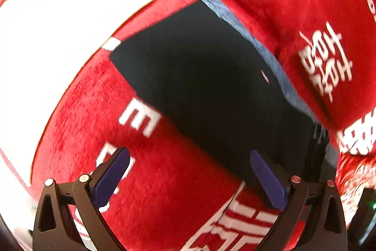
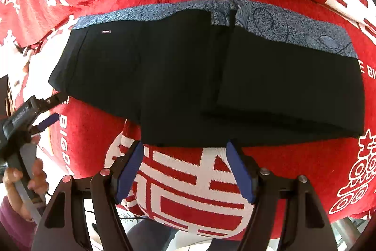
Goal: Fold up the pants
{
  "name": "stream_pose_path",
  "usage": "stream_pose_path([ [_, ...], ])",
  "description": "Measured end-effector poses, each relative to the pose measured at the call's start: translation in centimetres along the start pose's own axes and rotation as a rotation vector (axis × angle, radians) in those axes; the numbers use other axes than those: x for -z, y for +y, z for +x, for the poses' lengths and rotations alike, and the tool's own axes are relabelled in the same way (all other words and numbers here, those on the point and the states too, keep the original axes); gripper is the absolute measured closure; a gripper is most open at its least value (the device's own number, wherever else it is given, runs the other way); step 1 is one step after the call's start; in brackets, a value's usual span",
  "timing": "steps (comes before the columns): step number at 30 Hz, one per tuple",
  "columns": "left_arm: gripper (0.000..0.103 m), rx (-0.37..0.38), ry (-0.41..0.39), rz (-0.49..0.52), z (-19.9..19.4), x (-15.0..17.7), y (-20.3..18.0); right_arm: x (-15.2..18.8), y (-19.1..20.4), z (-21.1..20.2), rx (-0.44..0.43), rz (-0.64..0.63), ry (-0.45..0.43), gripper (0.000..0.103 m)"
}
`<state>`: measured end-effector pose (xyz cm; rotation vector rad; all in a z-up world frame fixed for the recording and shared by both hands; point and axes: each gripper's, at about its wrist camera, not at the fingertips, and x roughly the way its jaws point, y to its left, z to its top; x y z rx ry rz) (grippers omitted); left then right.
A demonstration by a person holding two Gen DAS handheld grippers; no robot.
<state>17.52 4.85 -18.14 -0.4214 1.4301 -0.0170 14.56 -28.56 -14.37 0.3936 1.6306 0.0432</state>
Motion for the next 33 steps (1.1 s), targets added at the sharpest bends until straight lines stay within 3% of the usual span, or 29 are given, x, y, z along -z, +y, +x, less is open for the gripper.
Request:
stream_pose_path([
  [3,0.000,0.032,-0.016,-0.044,0.0,-1.1,1.4,-0.1,0.3,0.2,0.003,-0.007,0.001,0.027],
  [8,0.000,0.223,-0.018,-0.138,1.3,-2.4,3.1,-0.3,0.7,0.6,0.001,-0.017,0.008,0.027],
  [15,0.000,0.325,-0.051,-0.153,1.4,-3.1,3.7,-0.5,1.7,1.4,-0.003,-0.029,0.026,0.027],
  [22,0.000,0.372,-0.057,-0.166,1.2,-4.7,3.3,-0.8,2.8,1.8,-0.008,-0.038,0.026,0.027],
  [25,0.000,0.431,-0.101,-0.132,-0.3,-5.2,2.1,-1.1,3.3,1.5,-0.011,-0.047,0.018,0.027],
  [27,0.000,0.387,-0.098,-0.086,0.1,-5.5,1.1,-1.3,3.5,1.4,-0.012,-0.051,0.013,0.027],
  [29,0.000,0.343,-0.041,-0.110,1.8,-5.9,1.4,-1.6,3.7,1.4,-0.013,-0.055,0.011,0.027],
  [33,0.000,0.329,0.007,-0.143,2.7,-6.5,1.6,-2.6,4.4,0.7,-0.023,-0.081,-0.009,0.027],
])
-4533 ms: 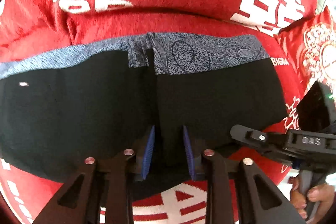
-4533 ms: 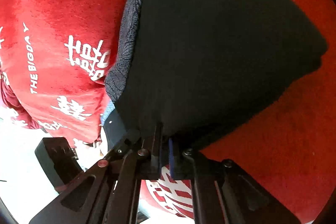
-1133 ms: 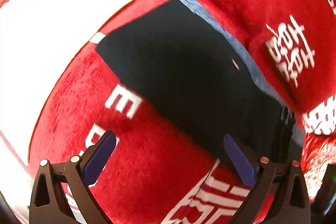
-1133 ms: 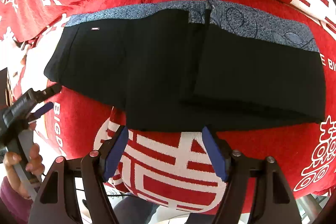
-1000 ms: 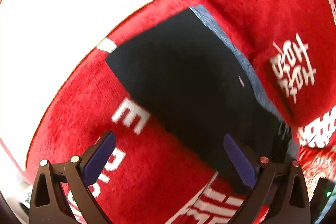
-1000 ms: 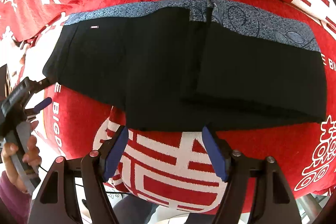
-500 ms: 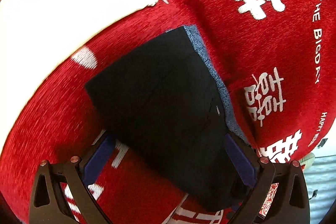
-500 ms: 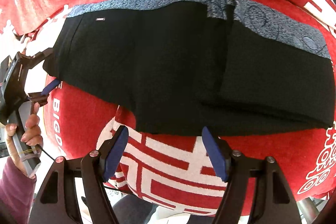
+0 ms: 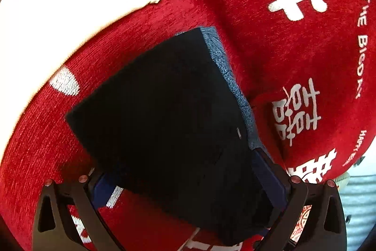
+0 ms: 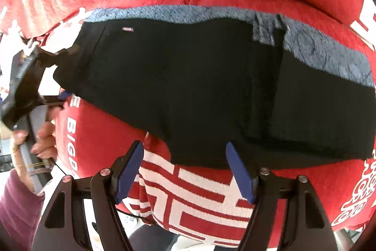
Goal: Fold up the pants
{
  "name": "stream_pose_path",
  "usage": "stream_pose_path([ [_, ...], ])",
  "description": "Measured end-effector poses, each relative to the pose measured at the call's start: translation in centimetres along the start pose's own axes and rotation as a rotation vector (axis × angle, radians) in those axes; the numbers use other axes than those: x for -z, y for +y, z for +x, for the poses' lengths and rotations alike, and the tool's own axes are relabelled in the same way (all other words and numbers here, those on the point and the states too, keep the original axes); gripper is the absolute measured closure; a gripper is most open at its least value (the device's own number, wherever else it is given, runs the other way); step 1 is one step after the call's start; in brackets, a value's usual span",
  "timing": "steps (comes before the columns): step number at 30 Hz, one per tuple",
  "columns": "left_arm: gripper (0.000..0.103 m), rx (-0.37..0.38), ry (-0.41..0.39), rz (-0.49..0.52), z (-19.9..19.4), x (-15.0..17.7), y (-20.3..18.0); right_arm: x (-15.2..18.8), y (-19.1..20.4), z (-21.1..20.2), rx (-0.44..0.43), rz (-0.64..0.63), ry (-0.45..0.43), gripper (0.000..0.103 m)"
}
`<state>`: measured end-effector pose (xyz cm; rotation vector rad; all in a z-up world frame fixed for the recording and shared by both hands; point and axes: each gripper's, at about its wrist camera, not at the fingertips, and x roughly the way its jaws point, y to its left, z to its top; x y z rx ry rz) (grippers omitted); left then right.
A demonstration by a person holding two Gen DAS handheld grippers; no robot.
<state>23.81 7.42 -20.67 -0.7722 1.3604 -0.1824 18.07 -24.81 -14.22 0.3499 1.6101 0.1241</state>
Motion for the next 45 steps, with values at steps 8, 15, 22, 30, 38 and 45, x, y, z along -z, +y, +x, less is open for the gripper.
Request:
stream_pose_path([
  [8,0.063,-0.403,-0.193,0.483,-0.7,3.7,-6.4,-7.2,1.0,-2.6,-0.124,-0.014,-0.062,0.027],
  [15,0.063,-0.582,-0.297,0.895,1.1,9.5,-11.0,-14.6,6.8,-2.2,-0.272,-0.111,0.044,0.022],
  [22,0.063,-0.613,-0.303,0.929,1.6,10.0,-11.3,-18.3,16.3,2.7,-0.293,-0.283,0.256,0.020],
  [30,0.063,-0.638,-0.284,0.953,1.9,10.3,-11.7,-18.0,20.1,8.5,-0.184,-0.384,0.405,0.066],
  [38,0.063,-0.526,-0.317,1.046,-0.1,13.6,-17.1,-16.4,13.6,2.8,-0.385,-0.327,0.265,0.087],
  [45,0.063,-0.379,-0.325,1.154,-1.8,19.2,-25.1,-12.7,2.2,-5.4,-0.594,-0.144,0.057,0.086],
])
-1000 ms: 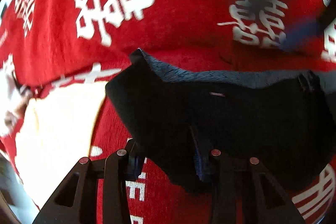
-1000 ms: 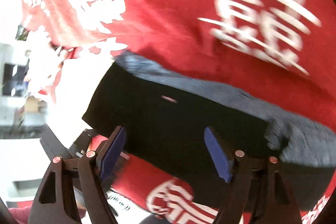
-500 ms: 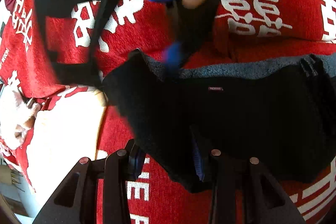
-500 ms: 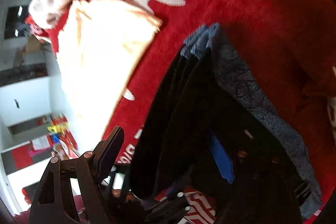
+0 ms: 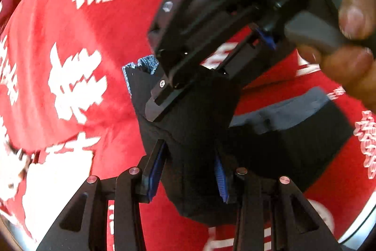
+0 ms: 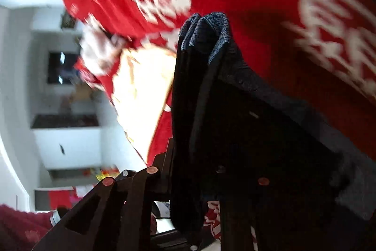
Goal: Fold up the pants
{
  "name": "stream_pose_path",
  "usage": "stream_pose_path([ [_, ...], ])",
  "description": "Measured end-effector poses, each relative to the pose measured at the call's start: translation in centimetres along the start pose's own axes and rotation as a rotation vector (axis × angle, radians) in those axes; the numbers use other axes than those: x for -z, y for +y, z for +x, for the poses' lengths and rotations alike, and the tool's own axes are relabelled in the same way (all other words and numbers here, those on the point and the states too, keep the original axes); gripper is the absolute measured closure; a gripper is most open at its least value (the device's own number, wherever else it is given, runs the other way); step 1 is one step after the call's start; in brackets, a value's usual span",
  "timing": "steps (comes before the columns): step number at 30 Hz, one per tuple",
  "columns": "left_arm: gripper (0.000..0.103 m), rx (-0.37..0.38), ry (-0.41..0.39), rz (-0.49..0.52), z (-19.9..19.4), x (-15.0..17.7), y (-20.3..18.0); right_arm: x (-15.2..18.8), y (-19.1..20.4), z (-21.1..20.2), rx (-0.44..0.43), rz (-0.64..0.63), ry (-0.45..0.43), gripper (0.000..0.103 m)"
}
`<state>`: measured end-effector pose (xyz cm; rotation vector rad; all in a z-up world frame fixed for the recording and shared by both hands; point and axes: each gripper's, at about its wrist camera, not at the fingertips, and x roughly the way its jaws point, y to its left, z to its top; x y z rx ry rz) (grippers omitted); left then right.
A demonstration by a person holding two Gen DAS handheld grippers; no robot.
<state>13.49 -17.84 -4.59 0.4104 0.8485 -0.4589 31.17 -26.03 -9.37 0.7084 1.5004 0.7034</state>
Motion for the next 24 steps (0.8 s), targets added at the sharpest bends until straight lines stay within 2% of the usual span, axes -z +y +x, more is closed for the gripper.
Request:
stream_pose_path([
  [7,0.063,0.154,-0.028,0.138,-2.0,-3.8,-10.7,9.1,-6.5,-12.2,-0.036,0.101,-0.228,0.082],
  [12,0.063,0.219,-0.003,0.268,-0.8,-4.2,-18.6,15.3,-13.1,-17.2,-0.054,0.216,-0.323,0.082],
  [15,0.063,0.249,0.040,0.321,1.0,-3.6,-22.3,17.9,-17.2,-18.0,-0.052,0.284,-0.344,0.082],
  [18,0.063,0.247,0.101,0.339,2.9,-2.0,-24.5,19.6,-20.3,-17.9,-0.041,0.335,-0.335,0.082],
  [21,0.062,0.233,0.146,0.340,4.4,-0.9,-24.9,20.3,-23.0,-16.5,-0.044,0.367,-0.327,0.082],
  [22,0.058,0.224,0.158,0.343,4.8,-0.4,-25.0,20.4,-23.5,-16.2,-0.047,0.374,-0.326,0.082],
  [24,0.056,0.232,0.187,0.332,5.5,-0.1,-25.3,20.6,-24.4,-15.6,-0.040,0.379,-0.323,0.081],
])
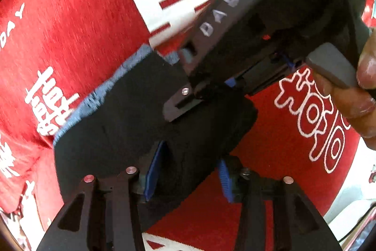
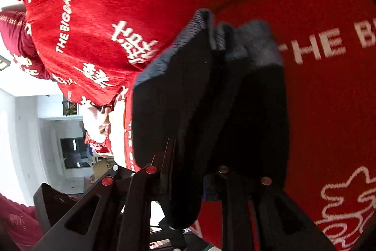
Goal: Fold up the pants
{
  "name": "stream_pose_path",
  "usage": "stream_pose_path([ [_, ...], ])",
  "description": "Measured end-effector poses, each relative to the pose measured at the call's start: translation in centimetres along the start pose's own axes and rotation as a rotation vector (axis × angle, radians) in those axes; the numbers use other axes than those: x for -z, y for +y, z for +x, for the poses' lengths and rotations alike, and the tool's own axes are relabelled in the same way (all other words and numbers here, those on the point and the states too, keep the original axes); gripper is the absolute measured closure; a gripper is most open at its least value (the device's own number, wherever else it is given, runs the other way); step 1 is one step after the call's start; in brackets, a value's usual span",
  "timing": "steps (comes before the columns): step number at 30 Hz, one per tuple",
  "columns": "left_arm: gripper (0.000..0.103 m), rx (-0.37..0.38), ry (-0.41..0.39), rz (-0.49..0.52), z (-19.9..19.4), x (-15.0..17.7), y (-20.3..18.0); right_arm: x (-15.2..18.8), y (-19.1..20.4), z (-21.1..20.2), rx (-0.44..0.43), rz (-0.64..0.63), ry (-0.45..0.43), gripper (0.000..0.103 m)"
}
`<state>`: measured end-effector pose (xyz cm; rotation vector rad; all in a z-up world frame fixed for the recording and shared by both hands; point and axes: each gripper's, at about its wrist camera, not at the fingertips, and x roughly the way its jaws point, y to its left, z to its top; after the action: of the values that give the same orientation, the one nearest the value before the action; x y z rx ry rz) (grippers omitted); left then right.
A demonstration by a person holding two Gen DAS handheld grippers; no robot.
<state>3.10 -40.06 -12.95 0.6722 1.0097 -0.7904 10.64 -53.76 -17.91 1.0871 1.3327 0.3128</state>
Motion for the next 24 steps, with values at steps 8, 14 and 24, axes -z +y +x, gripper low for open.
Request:
stream_pose_path([
  [8,0.032,0.092,0.058,-0.165,-1.5,1.2,3.1,1.1,0.5,-1.0,0.132,-0.023,-0.020,0.078],
  [14,0.032,0.046,0.158,-0.350,-2.1,3.2,7.7,2.8,0.6,-2.7,0.194,0.028,-0.055,0.055],
  [24,0.032,-0.011,0.221,-0.549,-1.4,6.7,14.3,6.3,3.4,-5.0,0.413,-0.002,-0.204,0.054],
])
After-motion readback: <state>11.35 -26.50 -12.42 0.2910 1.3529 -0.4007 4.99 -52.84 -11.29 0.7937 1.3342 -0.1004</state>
